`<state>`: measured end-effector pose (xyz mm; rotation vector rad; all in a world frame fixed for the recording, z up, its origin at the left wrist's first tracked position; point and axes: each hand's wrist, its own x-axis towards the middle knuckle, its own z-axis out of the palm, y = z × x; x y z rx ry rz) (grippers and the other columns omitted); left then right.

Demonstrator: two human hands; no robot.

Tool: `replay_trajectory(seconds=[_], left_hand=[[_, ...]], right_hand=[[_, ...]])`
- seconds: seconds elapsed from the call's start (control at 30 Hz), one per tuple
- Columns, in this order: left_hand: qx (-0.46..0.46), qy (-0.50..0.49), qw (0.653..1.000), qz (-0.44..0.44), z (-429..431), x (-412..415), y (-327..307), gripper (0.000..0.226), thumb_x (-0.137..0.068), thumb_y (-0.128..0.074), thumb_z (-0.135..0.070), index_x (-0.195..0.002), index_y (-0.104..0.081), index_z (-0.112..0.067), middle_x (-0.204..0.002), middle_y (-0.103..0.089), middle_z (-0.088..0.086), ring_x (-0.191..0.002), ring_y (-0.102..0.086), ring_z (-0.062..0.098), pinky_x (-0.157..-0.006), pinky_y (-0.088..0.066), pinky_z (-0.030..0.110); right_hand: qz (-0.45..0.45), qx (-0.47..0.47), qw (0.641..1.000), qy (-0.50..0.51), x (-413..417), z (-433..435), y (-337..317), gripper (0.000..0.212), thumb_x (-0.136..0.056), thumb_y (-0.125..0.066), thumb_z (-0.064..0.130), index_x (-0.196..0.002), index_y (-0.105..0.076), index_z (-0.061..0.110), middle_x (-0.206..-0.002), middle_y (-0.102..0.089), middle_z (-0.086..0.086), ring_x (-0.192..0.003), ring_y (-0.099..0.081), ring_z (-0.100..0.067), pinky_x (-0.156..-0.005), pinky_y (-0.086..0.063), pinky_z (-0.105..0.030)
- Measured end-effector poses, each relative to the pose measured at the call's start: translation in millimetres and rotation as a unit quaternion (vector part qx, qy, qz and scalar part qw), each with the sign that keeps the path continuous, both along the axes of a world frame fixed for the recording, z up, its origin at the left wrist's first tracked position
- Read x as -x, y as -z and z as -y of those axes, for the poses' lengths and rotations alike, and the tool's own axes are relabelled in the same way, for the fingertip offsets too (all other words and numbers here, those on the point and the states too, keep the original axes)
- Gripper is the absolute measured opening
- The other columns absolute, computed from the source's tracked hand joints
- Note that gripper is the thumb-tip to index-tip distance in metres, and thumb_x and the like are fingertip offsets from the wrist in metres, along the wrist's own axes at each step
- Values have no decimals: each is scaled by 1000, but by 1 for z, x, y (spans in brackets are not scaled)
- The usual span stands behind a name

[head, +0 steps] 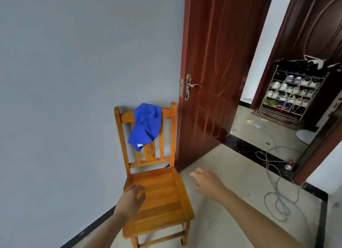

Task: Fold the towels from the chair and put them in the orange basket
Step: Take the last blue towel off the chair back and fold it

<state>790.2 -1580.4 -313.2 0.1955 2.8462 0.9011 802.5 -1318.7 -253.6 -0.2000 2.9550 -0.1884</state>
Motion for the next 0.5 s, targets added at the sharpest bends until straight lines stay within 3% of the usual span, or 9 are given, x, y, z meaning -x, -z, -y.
replay_trajectory(seconds=[0.3,0.5], left_hand=[[10,-162,987,-22,32,97,7,30,-96,-46,-31,-122,-57,-21,-129,-55,-1,-109,-57,14,-91,-47,24],[-52,-192,980,-25,12,193,17,31,-95,-50,-22,-124,-55,-14,-127,-56,7,-108,-58,21,-89,-47,28]], right_hand=[[-1,11,996,-84,119,9,8,41,-95,-41,21,-136,-40,18,-140,-39,-3,-129,-35,-19,-105,-34,-34],[21,-7,997,-78,207,-6,0,40,-96,-40,22,-136,-40,18,-138,-41,-2,-128,-35,-19,-103,-32,-31]])
